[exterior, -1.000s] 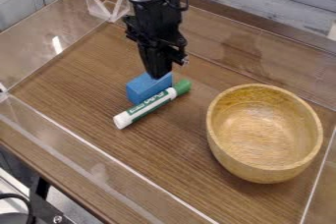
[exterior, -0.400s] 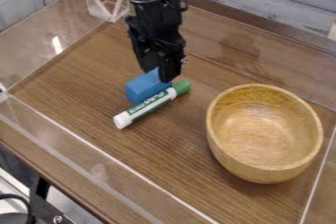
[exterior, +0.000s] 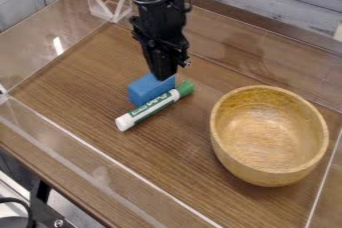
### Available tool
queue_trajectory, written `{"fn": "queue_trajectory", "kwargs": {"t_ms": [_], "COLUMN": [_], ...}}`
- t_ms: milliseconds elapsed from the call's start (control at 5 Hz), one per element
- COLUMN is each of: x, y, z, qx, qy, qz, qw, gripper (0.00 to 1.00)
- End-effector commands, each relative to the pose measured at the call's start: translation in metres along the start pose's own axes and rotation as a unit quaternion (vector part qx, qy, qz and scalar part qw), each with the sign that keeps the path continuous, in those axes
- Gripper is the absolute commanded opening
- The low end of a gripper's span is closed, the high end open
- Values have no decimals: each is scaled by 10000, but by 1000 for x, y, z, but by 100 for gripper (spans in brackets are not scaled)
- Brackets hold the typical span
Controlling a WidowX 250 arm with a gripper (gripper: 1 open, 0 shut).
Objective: Put the blue block in the brown bowl
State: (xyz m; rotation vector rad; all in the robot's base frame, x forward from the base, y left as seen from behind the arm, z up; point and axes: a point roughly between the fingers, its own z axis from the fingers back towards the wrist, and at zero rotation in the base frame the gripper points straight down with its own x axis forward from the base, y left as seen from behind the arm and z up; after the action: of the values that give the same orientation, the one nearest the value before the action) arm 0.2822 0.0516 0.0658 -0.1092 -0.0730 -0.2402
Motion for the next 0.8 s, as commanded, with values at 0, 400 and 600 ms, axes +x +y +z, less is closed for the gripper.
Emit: {"fn": "queue_trajectory", "kwargs": {"t_ms": [0, 400, 600], "x": [12, 18, 21], "y": [8, 11, 12], "z": [14, 14, 15], "qx": [130, 115, 108], "qy": [-263, -276, -286], "qz": [-23, -137, -194], "qw": [9996, 9995, 9993], "gripper": [0, 0, 0]}}
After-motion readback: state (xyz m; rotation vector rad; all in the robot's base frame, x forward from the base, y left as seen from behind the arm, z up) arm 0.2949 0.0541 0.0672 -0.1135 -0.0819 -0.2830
